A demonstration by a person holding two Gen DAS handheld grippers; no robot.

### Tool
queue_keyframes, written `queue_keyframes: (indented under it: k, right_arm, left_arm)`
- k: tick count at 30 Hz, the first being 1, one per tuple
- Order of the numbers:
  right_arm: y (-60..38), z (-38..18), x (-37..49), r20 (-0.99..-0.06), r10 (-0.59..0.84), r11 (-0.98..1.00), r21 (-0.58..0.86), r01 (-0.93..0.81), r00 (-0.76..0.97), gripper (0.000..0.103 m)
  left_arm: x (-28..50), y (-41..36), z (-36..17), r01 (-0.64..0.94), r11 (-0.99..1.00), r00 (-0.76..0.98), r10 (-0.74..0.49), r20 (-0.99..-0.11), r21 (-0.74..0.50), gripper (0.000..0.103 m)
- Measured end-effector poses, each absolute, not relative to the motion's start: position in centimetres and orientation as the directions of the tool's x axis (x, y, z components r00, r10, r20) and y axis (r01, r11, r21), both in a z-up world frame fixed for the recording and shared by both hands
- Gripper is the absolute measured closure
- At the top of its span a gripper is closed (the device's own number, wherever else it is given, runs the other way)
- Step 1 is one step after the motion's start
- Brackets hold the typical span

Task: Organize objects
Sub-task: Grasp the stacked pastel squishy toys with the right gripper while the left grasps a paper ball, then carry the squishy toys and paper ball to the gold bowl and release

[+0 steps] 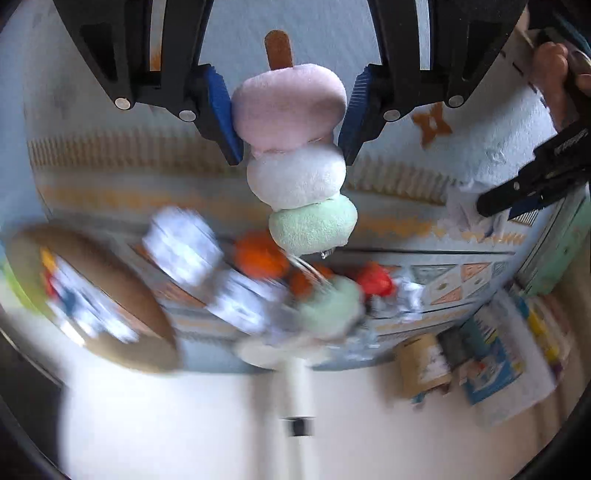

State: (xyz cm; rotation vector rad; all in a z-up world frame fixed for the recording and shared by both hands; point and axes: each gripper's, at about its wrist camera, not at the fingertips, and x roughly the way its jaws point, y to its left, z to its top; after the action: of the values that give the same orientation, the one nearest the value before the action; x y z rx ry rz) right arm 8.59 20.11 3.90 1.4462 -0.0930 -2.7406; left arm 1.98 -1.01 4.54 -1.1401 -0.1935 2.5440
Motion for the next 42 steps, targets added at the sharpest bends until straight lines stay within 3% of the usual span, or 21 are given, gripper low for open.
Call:
queue_keyframes:
  k: [5, 8, 13, 14, 15, 17, 21, 32, 38, 42]
  right_arm:
    - [21.4, 3.1, 10.9, -0.83, -0.088, -0.991, 0.13, -0.037, -0.55, 0.05]
    - [21.5, 2.7, 11.3, -0.825, -0.122, -0.986, 0.166, -0.029, -0.552, 0.041]
    - [20.7, 2.3, 11.2, -0.823, -0.09, -0.993, 0.116, -0.012, -0.562, 0.04]
    - [20.4, 2.2, 11.3, -0.821, -0.087, -0.994, 0.106, -0.001, -0.565, 0.044]
    - [20.0, 2.3, 11.6, -0.816, -0.071, -0.997, 0.077, 0.015, -0.574, 0.056]
    - [19.3, 2.4, 11.9, -0.808, -0.062, -0.998, 0.042, 0.049, -0.586, 0.056]
    - [21.0, 4.6, 13.0, -0.759, -0.14, -0.99, 0.107, 0.09, -0.636, 0.056]
    - [34.8, 15.6, 12.7, -0.567, 0.081, -0.974, 0.131, -0.186, -0.82, 0.056]
    - [40.1, 17.0, 8.6, -0.561, 0.114, -0.953, 0.17, -0.25, -0.82, 0.056]
    - [42.3, 16.2, 5.6, -0.573, 0.046, -0.944, 0.242, -0.223, -0.818, 0.055]
  left_arm:
    - [2.4, -0.8, 4.0, -0.239, -0.947, -0.652, 0.319, -0.687, -0.213, 0.06]
    - [3.0, 0.2, 4.0, -0.262, -0.954, -0.669, 0.289, -0.685, -0.147, 0.06]
    - [3.4, 1.4, 4.0, -0.285, -0.956, -0.684, 0.253, -0.684, -0.069, 0.06]
    - [3.3, 1.2, 4.0, -0.283, -0.956, -0.682, 0.257, -0.684, -0.076, 0.06]
    - [3.3, 1.0, 4.0, -0.28, -0.956, -0.68, 0.261, -0.685, -0.085, 0.06]
    - [3.3, 0.9, 4.0, -0.273, -0.957, -0.678, 0.262, -0.686, -0.096, 0.06]
    - [3.6, 1.8, 4.3, -0.291, -0.954, -0.659, 0.259, -0.706, -0.079, 0.06]
    - [0.0, 15.7, 15.4, -0.531, -0.837, -0.646, 0.501, -0.576, -0.131, 0.06]
    - [-6.3, 24.0, 15.7, -0.547, -0.823, -0.625, 0.523, -0.579, -0.153, 0.06]
    - [-8.6, 26.6, 14.5, -0.551, -0.814, -0.6, 0.539, -0.591, -0.184, 0.06]
